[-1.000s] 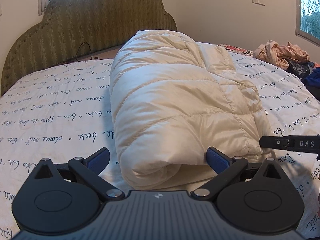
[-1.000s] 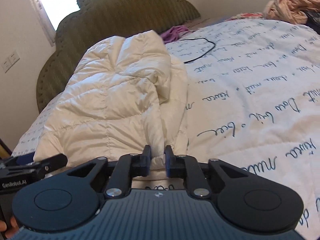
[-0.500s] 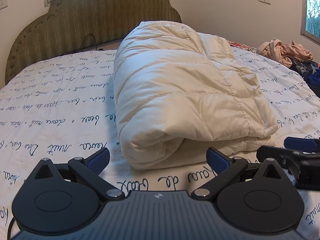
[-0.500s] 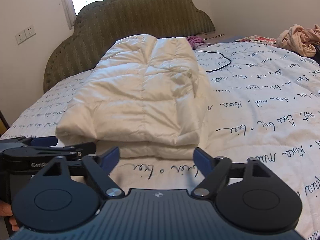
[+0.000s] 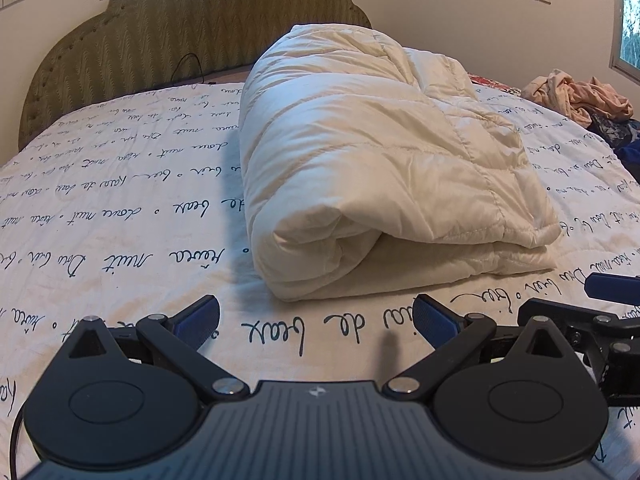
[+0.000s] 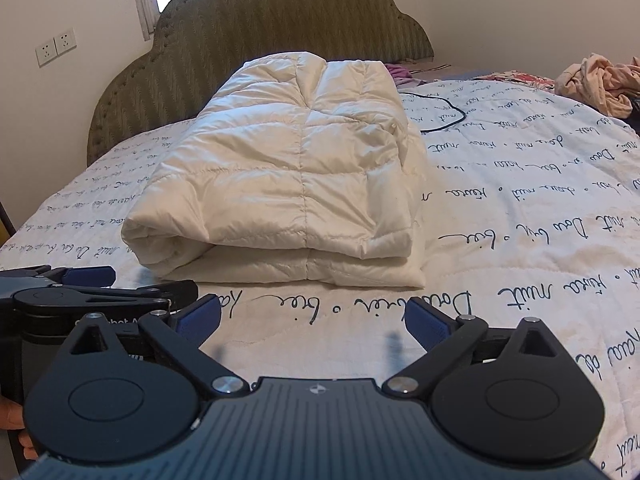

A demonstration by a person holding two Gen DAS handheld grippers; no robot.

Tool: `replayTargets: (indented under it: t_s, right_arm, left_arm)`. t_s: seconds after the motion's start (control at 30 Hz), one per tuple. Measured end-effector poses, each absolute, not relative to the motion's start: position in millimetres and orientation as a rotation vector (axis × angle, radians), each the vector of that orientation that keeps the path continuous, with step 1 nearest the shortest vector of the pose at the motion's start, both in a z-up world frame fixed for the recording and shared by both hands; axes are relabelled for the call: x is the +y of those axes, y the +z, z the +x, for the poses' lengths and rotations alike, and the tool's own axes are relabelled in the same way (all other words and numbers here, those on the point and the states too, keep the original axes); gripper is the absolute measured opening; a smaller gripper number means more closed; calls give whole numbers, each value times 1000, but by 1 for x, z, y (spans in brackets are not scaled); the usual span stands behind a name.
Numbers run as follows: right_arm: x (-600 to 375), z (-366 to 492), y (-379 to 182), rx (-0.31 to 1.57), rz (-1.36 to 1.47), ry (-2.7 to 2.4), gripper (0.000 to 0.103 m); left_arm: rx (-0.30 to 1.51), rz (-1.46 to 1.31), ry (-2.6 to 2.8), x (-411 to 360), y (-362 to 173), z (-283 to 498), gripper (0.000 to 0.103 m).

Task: Fold small clothes

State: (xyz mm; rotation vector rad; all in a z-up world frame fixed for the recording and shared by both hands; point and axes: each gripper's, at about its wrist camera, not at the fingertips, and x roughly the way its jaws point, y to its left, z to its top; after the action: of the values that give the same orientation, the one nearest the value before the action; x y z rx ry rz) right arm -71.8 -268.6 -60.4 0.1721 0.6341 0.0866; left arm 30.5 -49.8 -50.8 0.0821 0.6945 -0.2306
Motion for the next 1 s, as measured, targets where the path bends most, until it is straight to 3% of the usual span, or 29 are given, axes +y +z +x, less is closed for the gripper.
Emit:
replayTargets:
  t_s: [1.0]
  right_arm:
    - [-272, -77, -68, 688, 169, 41, 103]
  left_arm:
    - [728, 87, -183, -46, -59, 19, 103]
